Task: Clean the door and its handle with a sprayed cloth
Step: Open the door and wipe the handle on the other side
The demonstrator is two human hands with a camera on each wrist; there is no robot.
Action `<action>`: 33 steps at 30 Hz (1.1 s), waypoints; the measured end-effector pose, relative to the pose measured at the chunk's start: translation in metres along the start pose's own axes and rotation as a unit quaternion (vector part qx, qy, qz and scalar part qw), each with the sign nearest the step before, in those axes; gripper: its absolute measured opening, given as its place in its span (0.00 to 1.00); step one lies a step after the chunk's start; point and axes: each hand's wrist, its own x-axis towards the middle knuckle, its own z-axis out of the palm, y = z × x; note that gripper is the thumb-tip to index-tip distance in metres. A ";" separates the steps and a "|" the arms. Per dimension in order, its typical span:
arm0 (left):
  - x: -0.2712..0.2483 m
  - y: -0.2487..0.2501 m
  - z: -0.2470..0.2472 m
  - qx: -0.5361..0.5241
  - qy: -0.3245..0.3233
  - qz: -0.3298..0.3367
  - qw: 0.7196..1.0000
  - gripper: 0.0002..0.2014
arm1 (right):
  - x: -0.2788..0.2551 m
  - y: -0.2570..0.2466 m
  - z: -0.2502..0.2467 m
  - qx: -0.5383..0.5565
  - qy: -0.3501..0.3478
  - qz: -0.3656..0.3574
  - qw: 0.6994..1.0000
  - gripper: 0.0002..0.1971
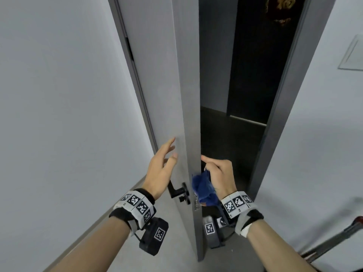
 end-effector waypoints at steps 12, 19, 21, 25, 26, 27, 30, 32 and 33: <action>-0.030 -0.037 -0.079 0.004 0.167 0.064 0.984 0.23 | -0.030 0.001 0.113 0.063 -0.140 -0.010 0.988 0.16; -0.067 -0.063 -0.171 0.020 0.268 0.014 0.963 0.33 | -0.024 -0.014 0.212 0.083 -0.299 0.017 0.950 0.21; -0.075 -0.067 -0.196 0.027 0.297 -0.003 0.954 0.22 | -0.021 -0.018 0.242 0.058 -0.349 0.009 0.935 0.21; -0.087 -0.086 -0.251 0.035 0.352 -0.024 0.935 0.18 | -0.015 -0.029 0.301 0.041 -0.395 -0.006 0.918 0.21; -0.088 -0.092 -0.265 0.033 0.360 -0.026 0.932 0.19 | -0.013 -0.029 0.314 0.045 -0.388 -0.005 0.921 0.21; -0.089 -0.099 -0.279 0.032 0.365 -0.027 0.930 0.20 | -0.010 -0.029 0.327 0.052 -0.376 -0.004 0.925 0.22; -0.089 -0.116 -0.317 0.020 0.382 -0.021 0.924 0.19 | 0.001 -0.024 0.359 0.068 -0.336 -0.008 0.940 0.20; -0.087 -0.127 -0.340 0.012 0.393 -0.012 0.920 0.18 | 0.015 -0.022 0.377 0.080 -0.317 -0.012 0.945 0.19; -0.085 -0.132 -0.350 0.010 0.397 -0.007 0.918 0.18 | 0.023 -0.022 0.385 0.086 -0.309 -0.021 0.947 0.18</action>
